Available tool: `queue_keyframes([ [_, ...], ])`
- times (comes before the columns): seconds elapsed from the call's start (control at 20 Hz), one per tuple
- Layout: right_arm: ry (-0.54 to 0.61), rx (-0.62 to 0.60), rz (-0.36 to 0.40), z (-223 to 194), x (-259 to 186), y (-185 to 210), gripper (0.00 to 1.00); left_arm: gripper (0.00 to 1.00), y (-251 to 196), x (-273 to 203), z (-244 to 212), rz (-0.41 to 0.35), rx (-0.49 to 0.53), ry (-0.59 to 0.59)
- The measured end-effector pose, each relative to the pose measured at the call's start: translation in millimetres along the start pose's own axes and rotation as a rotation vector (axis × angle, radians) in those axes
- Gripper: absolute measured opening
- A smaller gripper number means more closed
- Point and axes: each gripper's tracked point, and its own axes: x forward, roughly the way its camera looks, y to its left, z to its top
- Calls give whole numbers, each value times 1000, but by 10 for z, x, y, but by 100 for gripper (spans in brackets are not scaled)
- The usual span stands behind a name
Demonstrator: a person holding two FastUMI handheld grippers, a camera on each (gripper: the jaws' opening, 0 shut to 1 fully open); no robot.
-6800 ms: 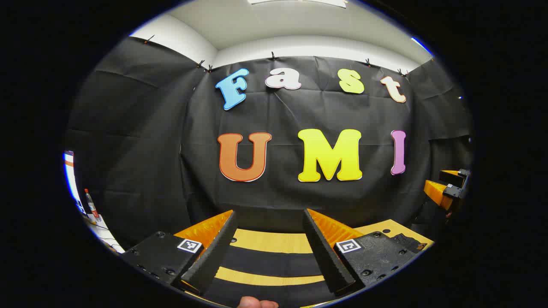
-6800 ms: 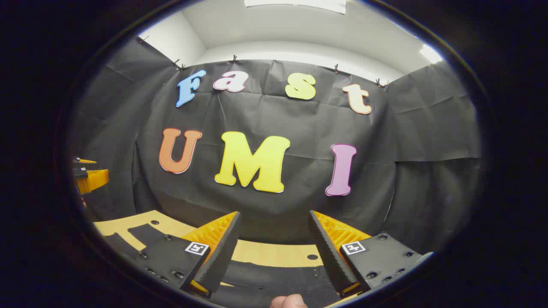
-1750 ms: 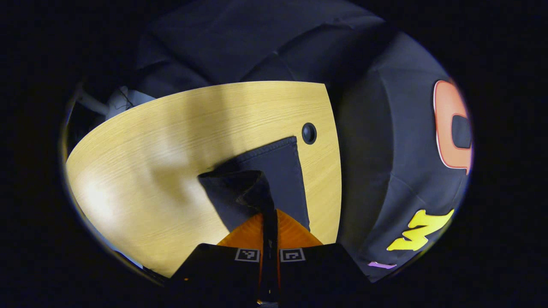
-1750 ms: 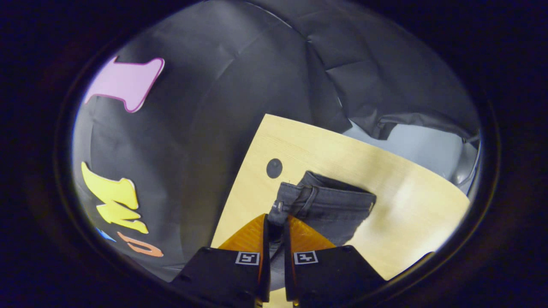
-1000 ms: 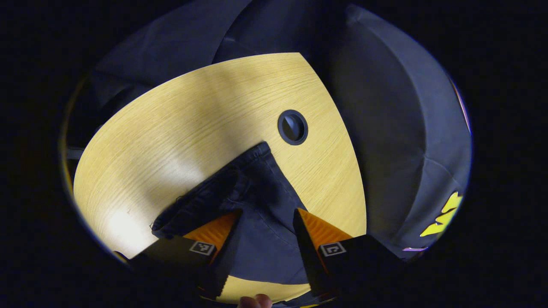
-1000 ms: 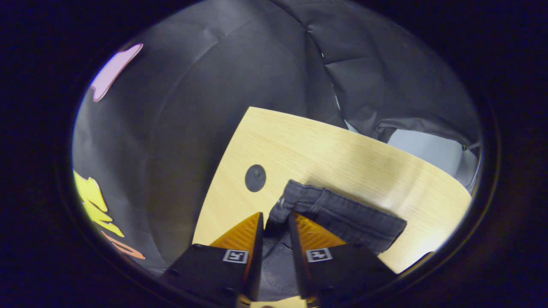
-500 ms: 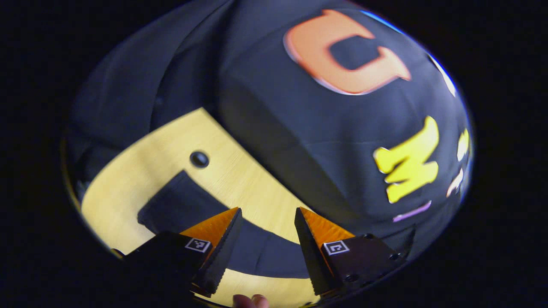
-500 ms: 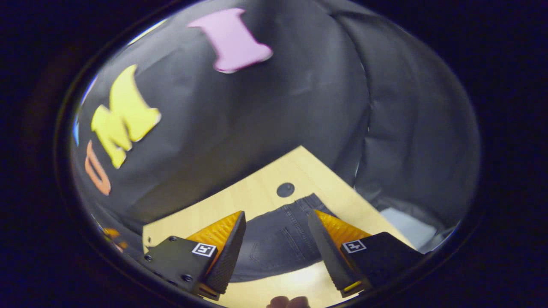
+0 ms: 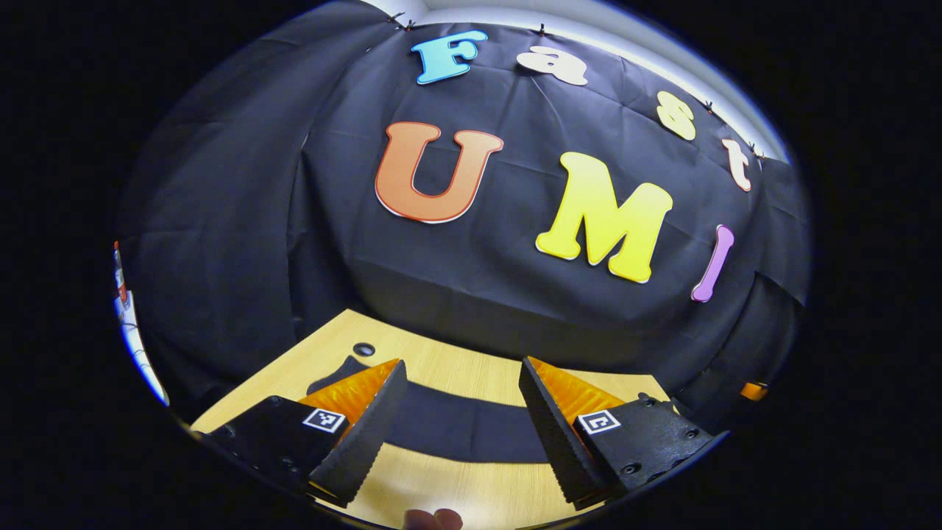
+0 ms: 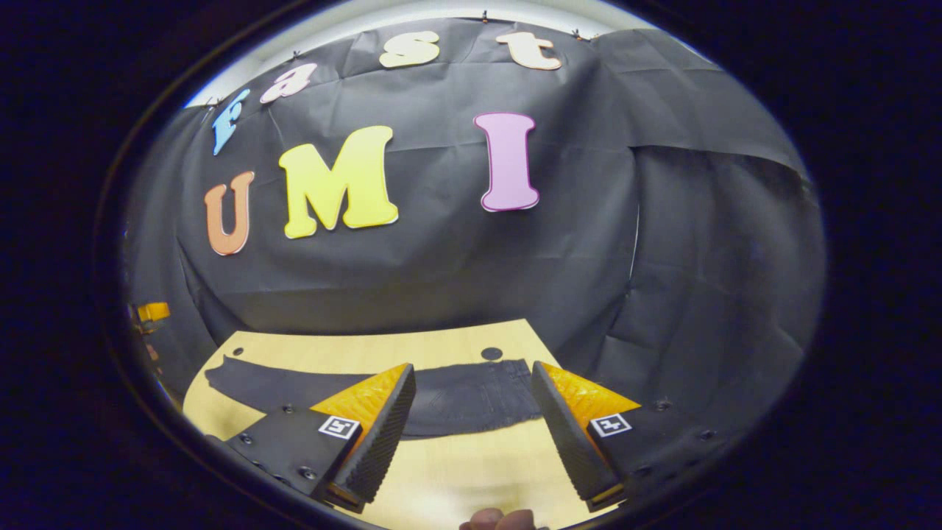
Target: Grasp the waist and the cuffs of the jeans and fold them to make the two legs overlap; first hold the waist and fold one-third of the jeans toward the cuffs, then hold the cuffs and fold the remaining one-third in the same direction to finish folding.
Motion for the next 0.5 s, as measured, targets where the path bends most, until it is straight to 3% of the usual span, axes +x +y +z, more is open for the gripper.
queue_keyframes([
  [0.2, 43, 60, -20, -207, 32, -124, 97, 98, -148, -101, -265, -5, 34, 47],
  [0.45, 111, 225, -83, -595, 617, -566, 94, 99, -461, -105, -244, -33, 76, 55],
  [0.5, 126, 249, -96, -706, 786, -647, 98, 98, -518, -108, -280, -36, 80, 69],
])
